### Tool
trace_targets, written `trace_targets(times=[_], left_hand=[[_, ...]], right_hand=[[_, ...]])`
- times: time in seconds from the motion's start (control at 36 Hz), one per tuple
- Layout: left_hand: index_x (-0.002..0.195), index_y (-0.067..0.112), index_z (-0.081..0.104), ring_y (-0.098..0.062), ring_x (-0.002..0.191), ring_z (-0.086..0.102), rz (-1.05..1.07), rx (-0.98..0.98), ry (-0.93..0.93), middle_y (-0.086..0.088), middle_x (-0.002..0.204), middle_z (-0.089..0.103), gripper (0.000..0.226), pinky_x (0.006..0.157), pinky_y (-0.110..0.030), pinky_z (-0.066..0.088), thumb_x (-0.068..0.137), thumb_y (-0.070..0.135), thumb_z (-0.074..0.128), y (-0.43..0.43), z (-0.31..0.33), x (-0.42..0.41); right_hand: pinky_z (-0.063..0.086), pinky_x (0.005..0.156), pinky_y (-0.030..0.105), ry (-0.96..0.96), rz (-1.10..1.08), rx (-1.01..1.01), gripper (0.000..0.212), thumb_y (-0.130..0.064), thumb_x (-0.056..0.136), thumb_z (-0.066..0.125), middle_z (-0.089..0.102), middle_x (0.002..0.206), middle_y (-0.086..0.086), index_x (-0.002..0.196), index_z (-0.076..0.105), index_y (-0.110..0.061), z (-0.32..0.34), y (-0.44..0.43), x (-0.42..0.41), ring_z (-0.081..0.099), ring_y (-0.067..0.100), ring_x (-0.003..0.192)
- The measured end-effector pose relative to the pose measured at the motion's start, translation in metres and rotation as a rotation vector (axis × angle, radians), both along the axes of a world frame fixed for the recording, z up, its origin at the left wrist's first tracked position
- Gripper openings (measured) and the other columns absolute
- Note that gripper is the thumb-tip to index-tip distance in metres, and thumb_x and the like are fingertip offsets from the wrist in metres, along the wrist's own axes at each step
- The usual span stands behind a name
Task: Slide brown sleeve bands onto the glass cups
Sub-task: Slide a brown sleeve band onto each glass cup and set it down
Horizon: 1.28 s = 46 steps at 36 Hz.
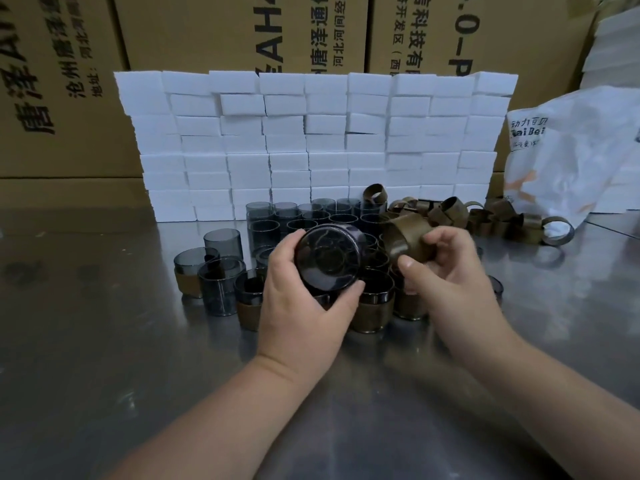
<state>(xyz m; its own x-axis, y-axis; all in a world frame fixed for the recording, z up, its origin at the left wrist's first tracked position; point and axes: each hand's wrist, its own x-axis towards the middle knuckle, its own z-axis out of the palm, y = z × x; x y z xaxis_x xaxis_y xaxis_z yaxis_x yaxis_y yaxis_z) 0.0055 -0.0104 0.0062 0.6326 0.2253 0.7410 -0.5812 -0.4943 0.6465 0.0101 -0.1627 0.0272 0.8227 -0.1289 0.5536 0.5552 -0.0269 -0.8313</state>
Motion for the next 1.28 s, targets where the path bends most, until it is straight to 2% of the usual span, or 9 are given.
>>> trace_targets(times=[0.25, 0.44, 0.58, 0.69, 0.81, 0.89, 0.97, 1.14, 1.28], left_hand=[[0.129, 0.011, 0.041, -0.019, 0.118, 0.047, 0.1, 0.059, 0.008, -0.004, 0.125, 0.049, 0.075, 0.103, -0.037, 0.039, 0.066, 0.033, 0.074, -0.001, 0.001, 0.002], [0.133, 0.005, 0.039, 0.001, 0.118, 0.028, 0.121, 0.188, -0.085, 0.004, 0.124, 0.035, 0.077, 0.104, -0.019, 0.023, 0.068, 0.018, 0.078, 0.0, -0.002, 0.004], [0.132, 0.007, 0.037, 0.002, 0.117, 0.027, 0.123, 0.237, -0.128, 0.002, 0.124, 0.033, 0.078, 0.105, -0.01, 0.018, 0.066, 0.012, 0.079, 0.0, -0.003, 0.005], [0.133, 0.012, 0.037, 0.001, 0.116, 0.032, 0.1, 0.211, -0.085, 0.007, 0.125, 0.031, 0.076, 0.1, -0.001, 0.017, 0.069, 0.022, 0.076, -0.001, -0.001, 0.003], [0.134, 0.012, 0.04, -0.014, 0.119, 0.043, 0.107, 0.234, -0.059, 0.003, 0.127, 0.037, 0.078, 0.1, -0.016, 0.028, 0.066, 0.013, 0.079, -0.001, 0.0, 0.001], [0.133, 0.018, 0.038, -0.012, 0.119, 0.04, 0.114, 0.254, -0.059, -0.008, 0.133, 0.041, 0.079, 0.101, -0.027, 0.031, 0.067, 0.014, 0.08, -0.001, 0.0, 0.0], [0.133, 0.021, 0.036, -0.02, 0.121, 0.042, 0.094, 0.267, -0.064, -0.01, 0.133, 0.041, 0.079, 0.102, -0.031, 0.029, 0.067, 0.014, 0.08, -0.001, 0.001, 0.0], [0.131, 0.024, 0.035, -0.016, 0.121, 0.04, 0.073, 0.302, -0.106, -0.01, 0.131, 0.042, 0.078, 0.104, -0.028, 0.026, 0.067, 0.014, 0.078, -0.001, 0.002, 0.002], [0.132, 0.011, 0.044, -0.013, 0.121, 0.037, 0.053, 0.326, -0.117, -0.013, 0.131, 0.043, 0.075, 0.107, -0.025, 0.024, 0.065, 0.011, 0.078, -0.001, 0.002, 0.001]], right_hand=[[0.041, 0.051, 0.01, -0.084, 0.029, -0.158, 0.027, -0.014, 0.095, 0.045, 0.06, 0.068, -0.022, 0.092, 0.056, -0.038, -0.005, 0.001, -0.016, 0.051, -0.005, 0.055], [0.041, 0.091, 0.008, -0.135, 0.023, -0.409, 0.042, -0.027, 0.086, 0.038, 0.046, 0.116, -0.043, 0.111, 0.042, -0.061, -0.007, 0.007, -0.021, 0.045, -0.019, 0.111], [0.041, 0.079, 0.003, -0.091, 0.022, -0.406, 0.062, -0.002, 0.092, 0.043, 0.056, 0.096, -0.028, 0.11, 0.037, -0.06, -0.008, 0.004, -0.019, 0.054, -0.012, 0.092], [0.044, 0.061, 0.01, -0.072, -0.071, -0.313, 0.043, 0.004, 0.083, 0.049, 0.058, 0.078, -0.014, 0.09, 0.038, -0.037, -0.003, -0.001, -0.015, 0.054, -0.01, 0.071], [0.048, 0.065, 0.036, -0.099, -0.119, -0.358, 0.046, 0.004, 0.076, 0.056, 0.058, 0.075, 0.003, 0.074, 0.05, -0.042, 0.0, -0.003, -0.014, 0.055, 0.021, 0.07], [0.047, 0.07, 0.017, -0.262, -0.171, -0.391, 0.028, -0.014, 0.07, 0.056, 0.062, 0.087, -0.02, 0.069, 0.06, -0.042, 0.001, -0.001, -0.017, 0.058, 0.008, 0.078], [0.042, 0.087, 0.012, -0.336, -0.154, -0.422, 0.024, -0.024, 0.081, 0.055, 0.059, 0.098, -0.036, 0.099, 0.065, -0.037, 0.001, 0.0, -0.018, 0.056, -0.003, 0.098], [0.042, 0.085, 0.014, -0.281, 0.026, -0.339, 0.044, -0.002, 0.079, 0.046, 0.055, 0.101, -0.014, 0.1, 0.066, -0.035, -0.002, 0.004, -0.021, 0.054, 0.0, 0.101], [0.042, 0.079, 0.009, -0.261, 0.022, -0.233, 0.058, 0.015, 0.074, 0.041, 0.059, 0.093, -0.023, 0.093, 0.064, -0.034, -0.003, 0.004, -0.021, 0.055, -0.004, 0.088]])
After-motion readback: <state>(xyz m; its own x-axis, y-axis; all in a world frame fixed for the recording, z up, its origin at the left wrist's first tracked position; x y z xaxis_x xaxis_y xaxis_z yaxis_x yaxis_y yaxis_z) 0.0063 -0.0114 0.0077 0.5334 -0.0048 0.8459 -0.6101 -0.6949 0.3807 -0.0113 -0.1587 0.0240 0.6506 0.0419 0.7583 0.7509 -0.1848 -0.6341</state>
